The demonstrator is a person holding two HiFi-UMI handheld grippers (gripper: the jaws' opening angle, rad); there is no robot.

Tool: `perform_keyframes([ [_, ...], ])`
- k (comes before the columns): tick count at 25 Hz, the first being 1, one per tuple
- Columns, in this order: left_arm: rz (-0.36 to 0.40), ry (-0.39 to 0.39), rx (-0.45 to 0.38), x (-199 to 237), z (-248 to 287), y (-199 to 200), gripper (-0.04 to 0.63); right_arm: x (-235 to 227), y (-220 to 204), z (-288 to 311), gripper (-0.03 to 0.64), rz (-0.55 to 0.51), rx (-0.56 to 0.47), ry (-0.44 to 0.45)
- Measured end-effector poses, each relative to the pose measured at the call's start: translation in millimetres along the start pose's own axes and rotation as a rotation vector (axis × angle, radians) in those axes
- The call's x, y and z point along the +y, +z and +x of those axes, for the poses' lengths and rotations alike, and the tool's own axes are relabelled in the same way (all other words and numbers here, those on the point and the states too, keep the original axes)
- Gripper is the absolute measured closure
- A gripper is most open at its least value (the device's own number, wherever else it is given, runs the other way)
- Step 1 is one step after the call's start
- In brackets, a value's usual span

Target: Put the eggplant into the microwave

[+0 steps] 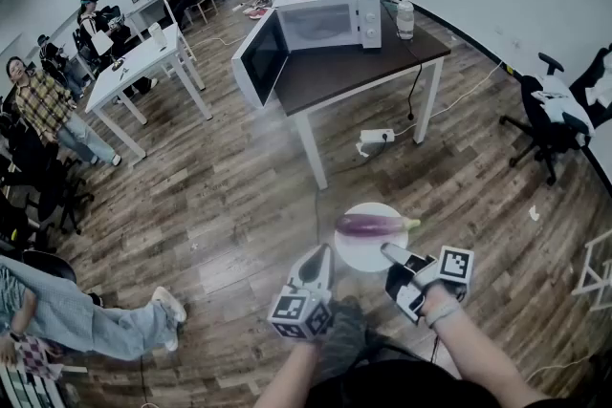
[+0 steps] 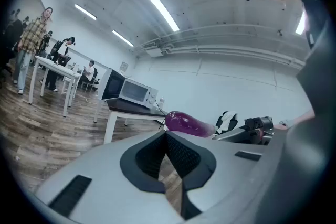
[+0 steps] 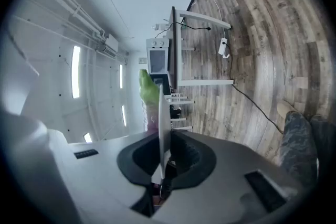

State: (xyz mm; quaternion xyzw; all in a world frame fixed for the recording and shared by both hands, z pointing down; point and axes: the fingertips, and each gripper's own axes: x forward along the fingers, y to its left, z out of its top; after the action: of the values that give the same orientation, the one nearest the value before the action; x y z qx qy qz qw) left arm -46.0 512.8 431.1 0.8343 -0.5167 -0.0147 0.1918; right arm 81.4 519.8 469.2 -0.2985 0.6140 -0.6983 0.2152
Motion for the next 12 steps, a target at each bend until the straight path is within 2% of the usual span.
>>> perform_keyframes([
  [3, 0.007, 0.036, -0.001, 9, 17, 5, 0.601, 4, 10, 16, 0.598, 0.007, -0.007, 0.006],
  [6, 0.007, 0.043, -0.005, 16, 35, 8, 0.601, 10, 22, 32, 0.598, 0.011, -0.009, 0.005],
  [12, 0.056, 0.051, 0.005, 34, 64, 15, 0.601, 13, 45, 59, 0.598, 0.022, -0.018, 0.003],
])
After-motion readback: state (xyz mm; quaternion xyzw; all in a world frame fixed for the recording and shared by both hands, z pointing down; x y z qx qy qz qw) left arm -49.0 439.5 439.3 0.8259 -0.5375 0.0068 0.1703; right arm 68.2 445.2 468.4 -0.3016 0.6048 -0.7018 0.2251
